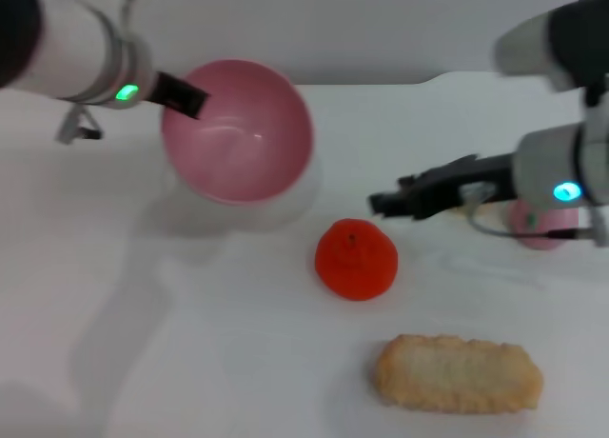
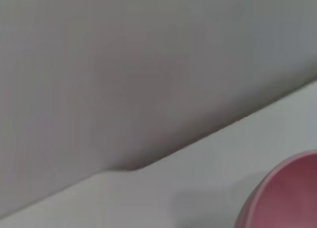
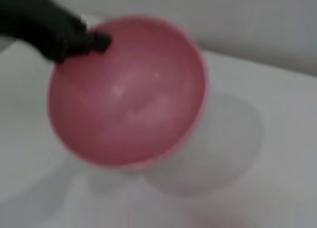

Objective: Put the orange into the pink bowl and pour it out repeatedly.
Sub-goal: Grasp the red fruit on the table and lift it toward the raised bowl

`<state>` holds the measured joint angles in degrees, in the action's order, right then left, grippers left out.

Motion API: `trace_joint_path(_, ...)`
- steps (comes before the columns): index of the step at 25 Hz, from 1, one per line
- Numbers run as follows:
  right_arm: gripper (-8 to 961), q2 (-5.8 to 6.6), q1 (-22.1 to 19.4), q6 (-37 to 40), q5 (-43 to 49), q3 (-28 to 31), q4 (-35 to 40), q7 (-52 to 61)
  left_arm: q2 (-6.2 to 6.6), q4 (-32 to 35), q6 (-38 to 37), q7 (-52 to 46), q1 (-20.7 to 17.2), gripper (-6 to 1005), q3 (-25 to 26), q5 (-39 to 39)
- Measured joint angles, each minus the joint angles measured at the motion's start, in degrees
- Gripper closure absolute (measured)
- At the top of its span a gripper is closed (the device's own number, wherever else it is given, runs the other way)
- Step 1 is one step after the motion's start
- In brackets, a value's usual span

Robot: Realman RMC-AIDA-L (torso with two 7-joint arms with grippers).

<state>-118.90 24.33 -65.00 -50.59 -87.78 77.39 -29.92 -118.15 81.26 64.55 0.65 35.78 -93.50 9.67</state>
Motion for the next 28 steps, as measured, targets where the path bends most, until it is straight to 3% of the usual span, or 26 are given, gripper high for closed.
trace_joint_path(5,435,-0.16,3.1,2.9,-0.2,-3.7,-6.2,0.5,0.10,1.1,0.9,0.1,-2.4,955,4.7,-0.1)
trace_joint_path(10,344,-0.23,4.1,4.1,-1.1,-4.9,-8.0,0.9,0.17,0.7,1.0,0.4,-2.2,955,4.8,-0.3)
trace_joint_path(15,374,-0.23,4.7,5.0,-1.9,-5.8,-9.4,1.2,0.17,0.6,0.9,1.0,-1.8,955,4.4,-0.3)
trace_joint_path(23,423,-0.20,9.9,6.9,-2.1,-6.0,-20.0,1.3,0.13,0.9,1.2,1.1,-1.7,954,4.1,0.0)
trace_joint_path(28,453,-0.19,10.1,7.4,-1.3,-6.2,-20.6,1.0,0.12,1.0,1.5,1.2,-1.6,954,3.4,0.2)
